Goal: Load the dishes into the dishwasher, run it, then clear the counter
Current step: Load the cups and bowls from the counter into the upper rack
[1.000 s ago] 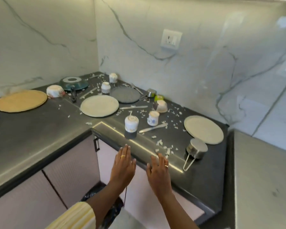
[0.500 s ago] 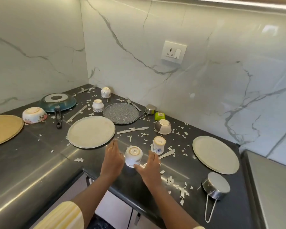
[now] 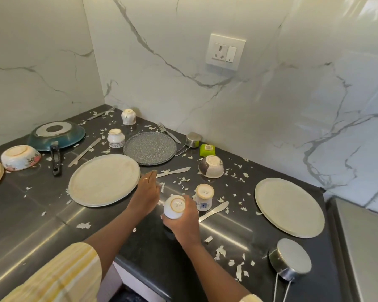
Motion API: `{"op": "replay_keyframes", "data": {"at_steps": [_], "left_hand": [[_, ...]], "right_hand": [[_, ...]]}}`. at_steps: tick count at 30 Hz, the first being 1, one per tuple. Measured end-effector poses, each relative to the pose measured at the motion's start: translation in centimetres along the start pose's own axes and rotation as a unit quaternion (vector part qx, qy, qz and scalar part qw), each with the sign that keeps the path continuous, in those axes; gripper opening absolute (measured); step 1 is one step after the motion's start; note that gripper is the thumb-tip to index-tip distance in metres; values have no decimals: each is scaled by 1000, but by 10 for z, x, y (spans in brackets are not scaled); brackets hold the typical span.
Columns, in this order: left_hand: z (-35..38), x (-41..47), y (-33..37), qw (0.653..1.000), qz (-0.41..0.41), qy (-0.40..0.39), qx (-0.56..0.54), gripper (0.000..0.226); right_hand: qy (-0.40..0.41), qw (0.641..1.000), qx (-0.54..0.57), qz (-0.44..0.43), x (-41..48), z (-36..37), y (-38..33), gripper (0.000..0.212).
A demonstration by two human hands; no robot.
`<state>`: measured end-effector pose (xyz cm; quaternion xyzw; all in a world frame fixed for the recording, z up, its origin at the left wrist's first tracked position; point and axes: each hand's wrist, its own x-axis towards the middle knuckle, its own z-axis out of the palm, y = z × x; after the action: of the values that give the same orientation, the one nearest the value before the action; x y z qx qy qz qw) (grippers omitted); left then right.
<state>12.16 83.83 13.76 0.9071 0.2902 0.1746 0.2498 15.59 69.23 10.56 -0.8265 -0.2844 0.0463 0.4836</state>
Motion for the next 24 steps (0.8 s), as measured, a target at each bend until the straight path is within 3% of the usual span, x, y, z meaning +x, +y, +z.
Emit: {"op": "replay_keyframes", "data": {"at_steps": [6,11,14,24], "left_hand": [[20,35,45,993,6,-119,-18,55],[42,45,67,956,72,-281,43,108],[57,45,71,950,88,-294,54,119],[69,28,68,970,29,-237,-36,69]], "right_hand": [[105,990,-6,-90,17,-63,11,78],[132,987,-50,-81,31,-113,35,81],[143,986,-63,-57,35,-132,49,83],[133,989,-53,-39,40,-132,74,84]]}}
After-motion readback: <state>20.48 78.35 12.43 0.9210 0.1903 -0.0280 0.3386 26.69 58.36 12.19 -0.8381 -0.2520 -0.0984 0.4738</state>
